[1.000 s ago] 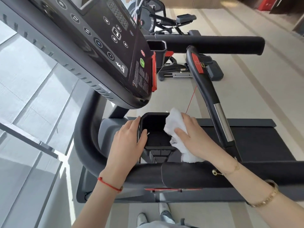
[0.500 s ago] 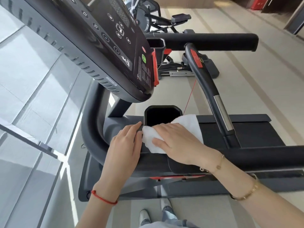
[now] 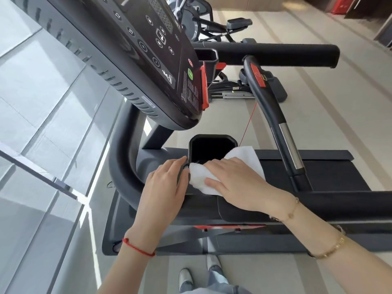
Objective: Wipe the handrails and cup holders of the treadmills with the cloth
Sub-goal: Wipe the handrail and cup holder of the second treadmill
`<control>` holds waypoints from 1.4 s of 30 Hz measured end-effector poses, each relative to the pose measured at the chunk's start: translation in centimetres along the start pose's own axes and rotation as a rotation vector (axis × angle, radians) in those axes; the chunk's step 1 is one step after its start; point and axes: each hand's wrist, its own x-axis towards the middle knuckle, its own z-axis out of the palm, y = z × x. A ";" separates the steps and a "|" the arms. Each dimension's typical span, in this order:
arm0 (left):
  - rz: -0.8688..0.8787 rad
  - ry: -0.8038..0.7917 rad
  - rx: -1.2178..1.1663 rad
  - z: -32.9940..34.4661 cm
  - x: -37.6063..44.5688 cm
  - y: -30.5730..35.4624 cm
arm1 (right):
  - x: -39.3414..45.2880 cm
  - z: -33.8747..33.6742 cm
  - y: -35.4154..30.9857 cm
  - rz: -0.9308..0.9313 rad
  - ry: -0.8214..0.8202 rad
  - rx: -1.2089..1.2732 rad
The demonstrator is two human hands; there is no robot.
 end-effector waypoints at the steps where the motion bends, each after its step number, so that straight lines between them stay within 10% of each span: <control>1: -0.002 0.005 0.005 0.0 0.0 0.0 | -0.7 0.0 0.5 -0.017 0.009 0.016; 7: 0.001 -0.007 0.019 0.3 0.8 0.5 | -2.3 -1.6 2.9 -0.026 -0.033 0.296; 11: -0.012 -0.011 0.027 0.8 1.8 0.7 | -0.7 -2.7 3.7 0.059 0.270 0.536; 14: -0.023 0.003 0.026 1.0 2.5 0.9 | 2.0 -3.2 4.8 0.060 0.395 0.279; 18: -0.054 0.011 0.019 1.5 3.2 1.1 | 5.9 -1.4 5.5 0.009 0.170 -0.132; 26: -0.091 0.005 0.007 2.1 3.7 0.7 | 5.6 -1.6 9.3 0.125 -0.103 0.144; 34: -0.085 0.014 -0.035 2.1 3.7 0.7 | 9.9 -0.7 5.4 -0.068 0.027 -0.069; 42: -0.078 0.008 -0.025 2.1 3.7 0.6 | 4.2 0.3 5.1 0.354 0.117 0.286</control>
